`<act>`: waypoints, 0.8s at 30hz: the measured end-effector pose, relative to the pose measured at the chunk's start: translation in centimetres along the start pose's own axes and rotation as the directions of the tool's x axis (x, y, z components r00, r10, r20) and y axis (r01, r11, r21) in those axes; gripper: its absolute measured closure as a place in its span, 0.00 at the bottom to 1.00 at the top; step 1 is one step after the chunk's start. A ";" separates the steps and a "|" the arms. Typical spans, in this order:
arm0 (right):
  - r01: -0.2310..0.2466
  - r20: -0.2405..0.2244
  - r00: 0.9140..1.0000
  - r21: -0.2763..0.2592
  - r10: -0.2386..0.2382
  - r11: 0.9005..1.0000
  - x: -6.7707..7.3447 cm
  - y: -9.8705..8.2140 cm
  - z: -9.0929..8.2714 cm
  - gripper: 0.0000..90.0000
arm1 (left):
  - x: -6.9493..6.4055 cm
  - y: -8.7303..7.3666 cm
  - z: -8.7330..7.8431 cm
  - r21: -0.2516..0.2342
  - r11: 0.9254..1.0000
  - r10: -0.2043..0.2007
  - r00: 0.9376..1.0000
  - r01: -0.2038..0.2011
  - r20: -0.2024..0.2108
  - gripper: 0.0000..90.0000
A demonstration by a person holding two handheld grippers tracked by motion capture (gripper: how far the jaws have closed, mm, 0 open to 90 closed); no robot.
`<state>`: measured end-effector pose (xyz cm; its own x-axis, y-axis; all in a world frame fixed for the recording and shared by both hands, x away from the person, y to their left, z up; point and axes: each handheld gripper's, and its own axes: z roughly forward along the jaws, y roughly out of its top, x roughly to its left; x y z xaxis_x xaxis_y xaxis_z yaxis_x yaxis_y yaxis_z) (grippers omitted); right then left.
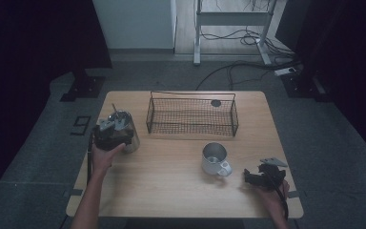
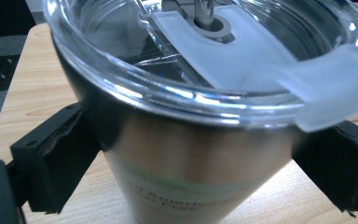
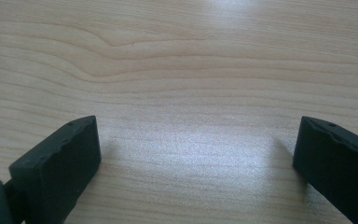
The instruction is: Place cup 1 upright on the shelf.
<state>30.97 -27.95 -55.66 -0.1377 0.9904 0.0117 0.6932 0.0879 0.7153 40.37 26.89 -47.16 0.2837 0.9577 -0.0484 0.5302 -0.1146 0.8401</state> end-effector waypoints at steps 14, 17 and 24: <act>0.000 0.000 1.000 0.000 0.000 1.000 0.0 0.0 0.0 0.00 | -0.2 0.4 1.1 0.002 1.000 0.008 1.000 -0.008 -0.023 0.02; 0.000 0.000 1.000 0.000 0.000 1.000 0.0 0.0 0.0 0.00 | -0.2 0.5 1.4 0.002 1.000 0.011 1.000 -0.011 -0.028 0.03; 0.000 0.000 1.000 0.000 0.000 1.000 0.0 0.0 0.0 0.00 | -0.4 0.7 1.8 0.013 1.000 0.017 0.999 -0.017 -0.048 0.04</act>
<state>30.98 -27.95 -55.66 -0.1379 0.9904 0.0119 0.6933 0.0879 0.7153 42.08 25.92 -47.51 0.2543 0.9671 -0.0079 0.5361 -0.1341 0.8334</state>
